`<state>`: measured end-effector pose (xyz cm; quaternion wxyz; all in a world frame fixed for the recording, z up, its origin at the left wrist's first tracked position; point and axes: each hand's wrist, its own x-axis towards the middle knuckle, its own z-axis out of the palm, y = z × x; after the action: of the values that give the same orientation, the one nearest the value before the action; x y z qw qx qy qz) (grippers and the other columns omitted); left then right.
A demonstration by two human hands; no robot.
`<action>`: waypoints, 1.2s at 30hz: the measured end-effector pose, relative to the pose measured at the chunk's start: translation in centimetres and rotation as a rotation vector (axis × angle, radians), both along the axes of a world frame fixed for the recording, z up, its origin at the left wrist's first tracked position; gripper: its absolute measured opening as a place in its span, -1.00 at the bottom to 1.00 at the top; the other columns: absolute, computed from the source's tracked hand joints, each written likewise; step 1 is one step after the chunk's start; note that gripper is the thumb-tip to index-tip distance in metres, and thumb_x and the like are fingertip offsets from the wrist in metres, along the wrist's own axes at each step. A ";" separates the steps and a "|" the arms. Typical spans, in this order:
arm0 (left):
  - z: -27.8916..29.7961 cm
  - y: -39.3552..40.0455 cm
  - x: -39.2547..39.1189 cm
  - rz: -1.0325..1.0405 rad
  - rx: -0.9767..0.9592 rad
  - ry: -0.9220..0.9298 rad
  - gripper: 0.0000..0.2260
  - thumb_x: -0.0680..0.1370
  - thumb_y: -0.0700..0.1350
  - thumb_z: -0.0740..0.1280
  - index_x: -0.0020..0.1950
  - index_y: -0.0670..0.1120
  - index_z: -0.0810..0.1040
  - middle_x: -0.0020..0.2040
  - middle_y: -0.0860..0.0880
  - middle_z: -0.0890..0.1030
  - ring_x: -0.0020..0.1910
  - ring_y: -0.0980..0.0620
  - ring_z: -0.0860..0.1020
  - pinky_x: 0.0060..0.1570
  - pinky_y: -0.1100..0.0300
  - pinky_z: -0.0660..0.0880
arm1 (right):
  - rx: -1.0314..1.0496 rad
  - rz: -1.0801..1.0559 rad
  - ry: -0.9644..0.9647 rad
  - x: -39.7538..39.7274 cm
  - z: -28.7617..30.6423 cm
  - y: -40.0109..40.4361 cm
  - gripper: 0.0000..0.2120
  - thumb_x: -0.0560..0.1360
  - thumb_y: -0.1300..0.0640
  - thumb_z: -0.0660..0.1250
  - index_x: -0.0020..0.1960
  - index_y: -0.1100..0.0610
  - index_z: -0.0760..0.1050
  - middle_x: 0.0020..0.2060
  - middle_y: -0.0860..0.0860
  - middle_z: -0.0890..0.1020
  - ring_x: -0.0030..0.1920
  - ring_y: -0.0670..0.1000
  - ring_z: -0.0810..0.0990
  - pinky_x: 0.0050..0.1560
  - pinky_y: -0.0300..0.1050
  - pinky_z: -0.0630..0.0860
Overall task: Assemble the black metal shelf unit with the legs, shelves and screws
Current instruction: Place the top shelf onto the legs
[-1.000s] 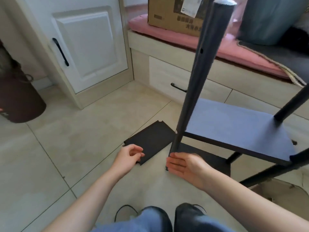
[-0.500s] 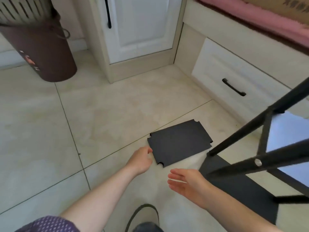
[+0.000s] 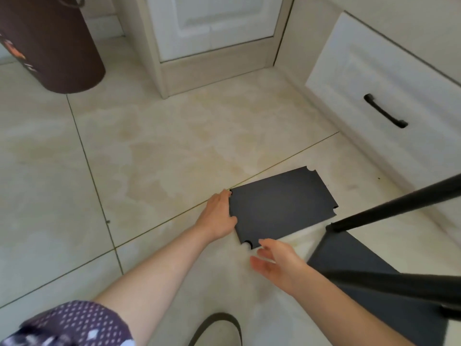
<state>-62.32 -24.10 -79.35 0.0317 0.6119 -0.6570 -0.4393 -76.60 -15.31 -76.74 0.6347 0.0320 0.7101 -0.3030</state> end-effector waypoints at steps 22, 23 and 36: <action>0.1 2.4 3.3 0.822 0.194 0.463 -0.81 0.64 -0.10 0.28 0.22 -0.12 0.41 -0.04 -0.09 0.60 -0.34 -0.04 0.56 -0.22 0.11 0.57 | -0.075 -0.198 -0.169 -0.3 0.8 1.2 -0.72 0.54 0.26 0.39 0.21 0.23 0.42 0.17 0.21 0.52 0.18 0.27 0.58 0.02 0.11 0.60; 0.4 2.6 3.4 0.804 0.250 0.475 -0.82 0.66 -0.05 0.26 0.20 -0.12 0.44 -0.03 -0.06 0.60 -0.39 -0.03 0.55 -0.29 0.14 0.55 | -0.114 -0.195 -0.173 -0.3 1.0 1.4 -0.72 0.54 0.30 0.36 0.23 0.24 0.42 0.17 0.21 0.55 0.15 0.26 0.60 -0.02 0.11 0.61; 7.5 9.7 4.7 0.733 0.546 0.936 -0.67 0.70 0.09 0.16 0.32 -0.01 0.58 0.15 0.01 0.71 0.06 0.06 0.69 0.02 0.09 0.60 | -0.463 0.018 -0.180 0.2 11.6 6.3 -0.74 0.61 0.26 0.25 0.24 0.02 0.52 0.13 0.07 0.64 0.13 0.15 0.63 0.07 0.25 0.61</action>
<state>-57.60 -14.41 -71.84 0.3058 0.5263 -0.1875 -0.7710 -76.43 -9.04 -65.18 0.6884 -0.0940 0.5627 -0.4479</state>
